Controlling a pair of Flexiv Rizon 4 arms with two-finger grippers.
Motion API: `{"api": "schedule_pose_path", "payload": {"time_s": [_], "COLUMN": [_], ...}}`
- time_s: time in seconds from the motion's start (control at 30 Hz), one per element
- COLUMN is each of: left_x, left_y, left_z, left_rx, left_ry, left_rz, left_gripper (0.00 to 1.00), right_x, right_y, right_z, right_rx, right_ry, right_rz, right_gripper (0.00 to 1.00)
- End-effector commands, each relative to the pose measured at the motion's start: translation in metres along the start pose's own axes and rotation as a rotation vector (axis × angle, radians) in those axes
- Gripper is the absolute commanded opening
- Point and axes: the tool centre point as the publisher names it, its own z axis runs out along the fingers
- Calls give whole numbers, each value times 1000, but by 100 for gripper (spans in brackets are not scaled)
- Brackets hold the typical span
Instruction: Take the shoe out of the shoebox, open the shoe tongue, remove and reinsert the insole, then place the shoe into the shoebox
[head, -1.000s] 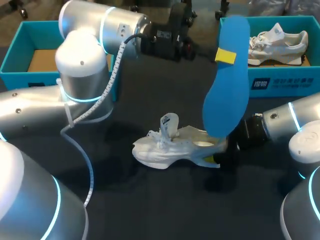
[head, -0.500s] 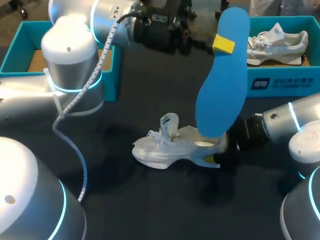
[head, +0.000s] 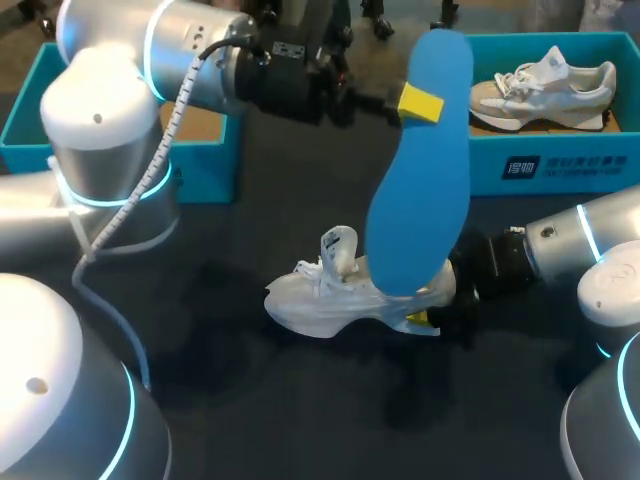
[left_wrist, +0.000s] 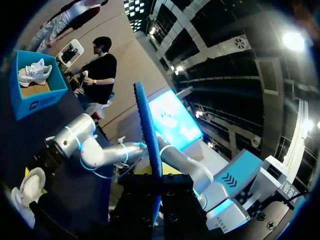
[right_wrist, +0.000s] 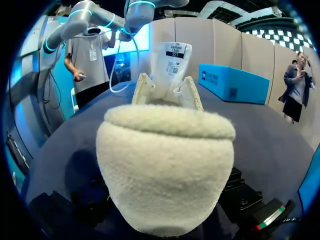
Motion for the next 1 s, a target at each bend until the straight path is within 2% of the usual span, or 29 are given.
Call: {"api": "schedule_pose_path", "payload": {"time_s": [0.03, 0.4, 0.53, 0.73, 1.0], "left_x": [6, 13, 17, 25, 31], "left_y": [11, 20, 27, 39, 51], "left_z": [0, 2, 4, 2, -4], "left_rx": [7, -1, 28, 71, 81], "left_ry": [-10, -13, -45, 8, -4], "left_rz": [-3, 1, 15, 10, 5], "left_gripper": [0, 0, 0, 0, 0], "right_x": [2, 2, 2, 2, 2], "right_y": [-2, -2, -2, -2, -2], "right_z": [6, 6, 6, 6, 6], "right_rx": [2, 2, 2, 2, 2], "right_ry": [-2, -2, -2, -2, -2], "right_rz": [-1, -1, -1, -1, -1], "right_gripper": [0, 0, 0, 0, 0]}}
